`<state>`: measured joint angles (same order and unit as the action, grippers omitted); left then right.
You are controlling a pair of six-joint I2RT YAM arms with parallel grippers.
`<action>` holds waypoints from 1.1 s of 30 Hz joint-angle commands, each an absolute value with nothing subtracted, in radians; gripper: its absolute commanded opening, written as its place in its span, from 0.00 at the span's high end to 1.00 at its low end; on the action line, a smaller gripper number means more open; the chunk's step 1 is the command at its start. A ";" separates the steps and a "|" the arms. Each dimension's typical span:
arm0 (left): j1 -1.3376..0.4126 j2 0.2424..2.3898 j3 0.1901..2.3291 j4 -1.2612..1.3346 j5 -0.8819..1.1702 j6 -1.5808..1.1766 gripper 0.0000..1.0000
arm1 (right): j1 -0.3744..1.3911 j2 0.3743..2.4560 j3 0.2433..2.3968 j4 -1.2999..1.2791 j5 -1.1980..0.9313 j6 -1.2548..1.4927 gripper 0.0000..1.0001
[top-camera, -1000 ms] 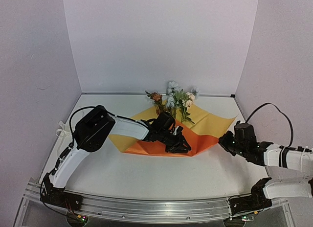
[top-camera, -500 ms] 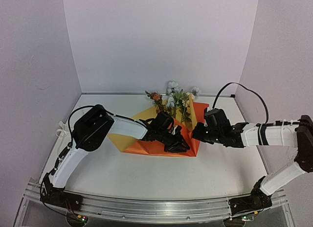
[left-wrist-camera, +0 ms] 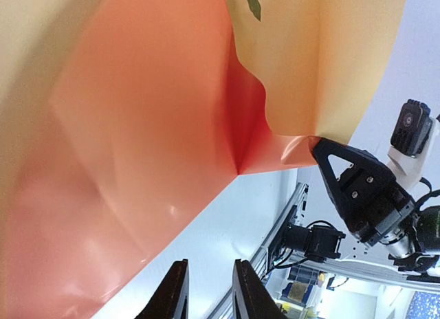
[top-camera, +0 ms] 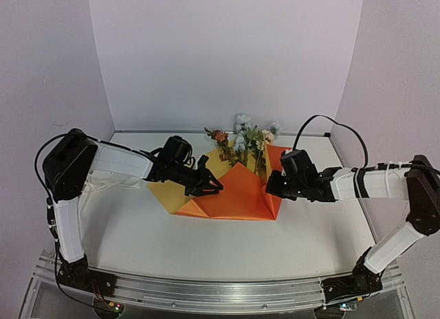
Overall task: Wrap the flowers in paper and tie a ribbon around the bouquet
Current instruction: Fold the one-fourth-folded wrapping paper at the center of the board.
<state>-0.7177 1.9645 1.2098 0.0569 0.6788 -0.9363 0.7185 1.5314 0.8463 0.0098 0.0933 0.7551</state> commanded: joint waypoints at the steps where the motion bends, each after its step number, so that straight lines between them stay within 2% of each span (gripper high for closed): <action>1: -0.710 1.950 1.148 -0.074 0.708 -0.787 0.80 | 0.730 1.558 0.893 -0.027 0.116 0.740 1.00; 12: -0.710 2.056 1.160 -0.050 0.680 -0.792 0.85 | 0.809 1.667 1.018 -0.056 0.116 0.751 1.00; 23: -0.710 2.026 1.186 -0.037 0.655 -0.808 0.83 | 0.846 1.830 1.101 -0.060 0.090 0.762 1.00; 28: -0.709 2.003 1.254 -0.041 0.647 -0.821 0.78 | 0.846 1.858 1.097 -0.060 0.100 0.752 1.00; 33: -0.688 2.024 1.377 -0.038 0.606 -0.840 0.65 | 0.846 1.865 1.084 -0.054 0.101 0.743 0.97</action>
<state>-0.7102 2.0617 1.2539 -0.0628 0.6498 -0.8285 0.8433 1.8571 1.0669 -0.0574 0.0882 0.7587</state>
